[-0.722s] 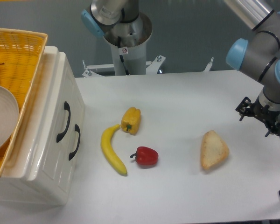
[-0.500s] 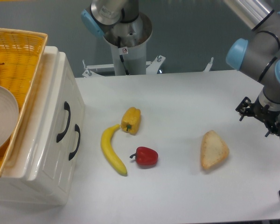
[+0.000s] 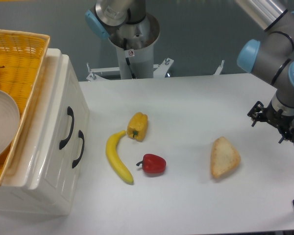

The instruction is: Slide the top white drawer open

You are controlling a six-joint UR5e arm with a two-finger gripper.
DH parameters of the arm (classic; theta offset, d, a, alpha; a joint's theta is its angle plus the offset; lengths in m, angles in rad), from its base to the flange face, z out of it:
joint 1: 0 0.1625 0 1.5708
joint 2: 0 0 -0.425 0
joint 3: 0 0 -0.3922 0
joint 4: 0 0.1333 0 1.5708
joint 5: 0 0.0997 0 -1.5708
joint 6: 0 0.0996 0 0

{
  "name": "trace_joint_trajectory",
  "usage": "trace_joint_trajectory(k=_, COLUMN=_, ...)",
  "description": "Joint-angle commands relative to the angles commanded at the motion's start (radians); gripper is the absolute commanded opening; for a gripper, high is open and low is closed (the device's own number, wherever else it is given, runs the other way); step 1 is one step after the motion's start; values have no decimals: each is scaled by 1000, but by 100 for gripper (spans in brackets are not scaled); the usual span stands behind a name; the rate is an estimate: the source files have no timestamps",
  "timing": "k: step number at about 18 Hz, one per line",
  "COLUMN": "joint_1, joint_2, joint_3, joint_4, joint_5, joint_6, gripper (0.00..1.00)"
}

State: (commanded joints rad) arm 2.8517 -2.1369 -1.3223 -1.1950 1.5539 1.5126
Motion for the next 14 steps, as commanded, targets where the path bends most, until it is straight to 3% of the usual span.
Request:
trace_joint_trajectory(k=4, joint_1=-37, joint_2=12, joint_3=-2, joint_4=0, joint_5=8, joint_6=-84, gripper=100)
trace_joint_trajectory(k=14, joint_1=-66, joint_2=110, joint_3=-81, joint_4=3, joint_5=-6, joint_6=-222, gripper=100)
